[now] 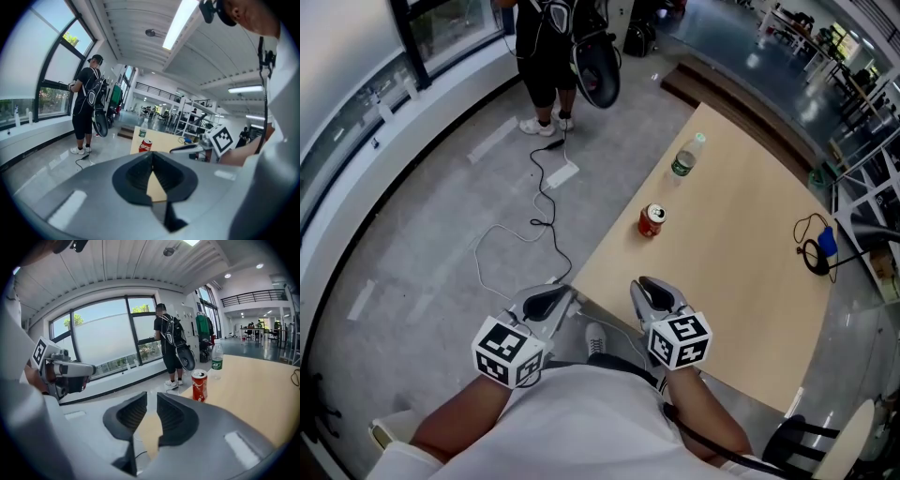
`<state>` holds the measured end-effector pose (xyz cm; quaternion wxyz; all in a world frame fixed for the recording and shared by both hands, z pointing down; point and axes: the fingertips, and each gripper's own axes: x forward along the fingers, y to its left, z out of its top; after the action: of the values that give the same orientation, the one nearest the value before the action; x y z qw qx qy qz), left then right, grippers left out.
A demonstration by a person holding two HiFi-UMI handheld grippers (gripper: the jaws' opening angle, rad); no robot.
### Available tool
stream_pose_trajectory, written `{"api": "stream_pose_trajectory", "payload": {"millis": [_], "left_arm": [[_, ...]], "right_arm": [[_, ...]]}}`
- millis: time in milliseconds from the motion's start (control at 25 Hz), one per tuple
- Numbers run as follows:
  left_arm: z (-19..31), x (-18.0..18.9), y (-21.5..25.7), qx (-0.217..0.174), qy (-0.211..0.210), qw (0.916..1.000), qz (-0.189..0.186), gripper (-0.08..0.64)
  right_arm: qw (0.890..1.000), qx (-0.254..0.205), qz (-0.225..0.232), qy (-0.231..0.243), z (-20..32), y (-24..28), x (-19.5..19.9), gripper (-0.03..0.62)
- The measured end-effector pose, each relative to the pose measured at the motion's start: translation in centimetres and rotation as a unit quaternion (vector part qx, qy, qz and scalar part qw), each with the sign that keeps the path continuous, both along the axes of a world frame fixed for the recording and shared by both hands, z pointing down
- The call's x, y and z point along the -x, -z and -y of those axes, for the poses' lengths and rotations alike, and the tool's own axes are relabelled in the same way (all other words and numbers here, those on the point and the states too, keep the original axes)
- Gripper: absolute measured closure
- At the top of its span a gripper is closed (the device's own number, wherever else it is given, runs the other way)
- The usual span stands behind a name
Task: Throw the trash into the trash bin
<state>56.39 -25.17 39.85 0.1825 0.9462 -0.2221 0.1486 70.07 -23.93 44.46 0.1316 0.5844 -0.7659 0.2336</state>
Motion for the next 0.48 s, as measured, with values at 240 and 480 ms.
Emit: {"api": "stream_pose_trajectory", "payload": {"millis": [240,480], "left_arm": [[2.7,-2.9,-1.0,0.001,0.017,0.9997,0.017,0.551],[4.0,-5.4,-2.4,0.019,0.029,0.9987,0.039,0.551]], "right_arm": [[0.999,0.019,0.000,-0.027,2.5,-2.7,-5.5,0.499],[0.999,0.039,-0.004,-0.027,4.3,-5.5,-8.7,0.482]]}}
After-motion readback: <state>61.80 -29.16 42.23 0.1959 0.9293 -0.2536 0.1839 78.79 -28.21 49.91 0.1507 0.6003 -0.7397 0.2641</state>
